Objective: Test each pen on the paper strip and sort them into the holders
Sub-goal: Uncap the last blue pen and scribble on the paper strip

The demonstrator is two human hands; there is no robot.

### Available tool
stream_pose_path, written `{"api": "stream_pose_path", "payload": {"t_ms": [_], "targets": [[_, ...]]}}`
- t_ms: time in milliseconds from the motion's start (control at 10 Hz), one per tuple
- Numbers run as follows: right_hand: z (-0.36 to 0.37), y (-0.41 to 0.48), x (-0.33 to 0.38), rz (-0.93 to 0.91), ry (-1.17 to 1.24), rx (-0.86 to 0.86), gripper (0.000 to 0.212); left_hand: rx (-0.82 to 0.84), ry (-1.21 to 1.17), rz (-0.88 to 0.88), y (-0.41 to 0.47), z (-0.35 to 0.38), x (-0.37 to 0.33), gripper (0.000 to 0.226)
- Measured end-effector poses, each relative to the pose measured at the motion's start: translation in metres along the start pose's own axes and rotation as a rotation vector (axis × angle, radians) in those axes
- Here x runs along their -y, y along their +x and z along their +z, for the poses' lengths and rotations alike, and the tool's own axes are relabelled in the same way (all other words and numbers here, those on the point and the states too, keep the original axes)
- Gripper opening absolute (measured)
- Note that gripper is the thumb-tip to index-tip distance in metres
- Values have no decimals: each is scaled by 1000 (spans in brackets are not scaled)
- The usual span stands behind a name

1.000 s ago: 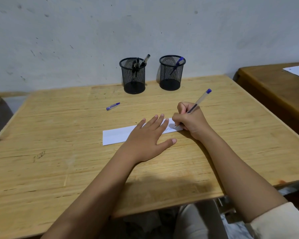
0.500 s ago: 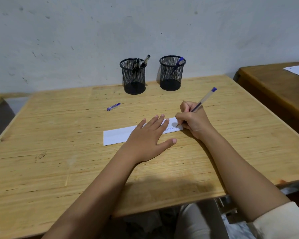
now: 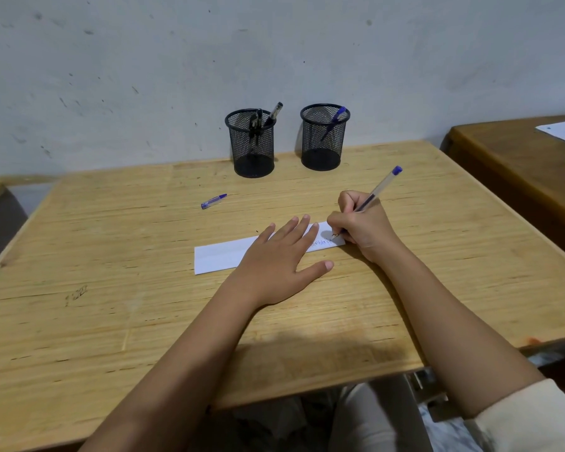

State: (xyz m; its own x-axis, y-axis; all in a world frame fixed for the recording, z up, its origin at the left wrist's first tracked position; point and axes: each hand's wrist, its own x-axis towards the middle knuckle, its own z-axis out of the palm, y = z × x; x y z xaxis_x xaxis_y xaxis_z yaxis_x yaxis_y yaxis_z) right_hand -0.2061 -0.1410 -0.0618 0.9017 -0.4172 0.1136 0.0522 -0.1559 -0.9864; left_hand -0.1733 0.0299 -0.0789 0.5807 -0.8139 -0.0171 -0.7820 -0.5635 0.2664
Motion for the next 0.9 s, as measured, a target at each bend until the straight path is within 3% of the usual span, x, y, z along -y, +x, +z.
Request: {"api": "stream_pose_path", "payload": {"t_ms": [800, 900], "targets": [[-1, -1, -1, -3, -12, -39, 37, 5, -8, -5, 0, -1, 0, 71], [-1, -2, 2, 17, 91, -46, 37, -7, -16, -9, -1, -1, 0, 71]]}}
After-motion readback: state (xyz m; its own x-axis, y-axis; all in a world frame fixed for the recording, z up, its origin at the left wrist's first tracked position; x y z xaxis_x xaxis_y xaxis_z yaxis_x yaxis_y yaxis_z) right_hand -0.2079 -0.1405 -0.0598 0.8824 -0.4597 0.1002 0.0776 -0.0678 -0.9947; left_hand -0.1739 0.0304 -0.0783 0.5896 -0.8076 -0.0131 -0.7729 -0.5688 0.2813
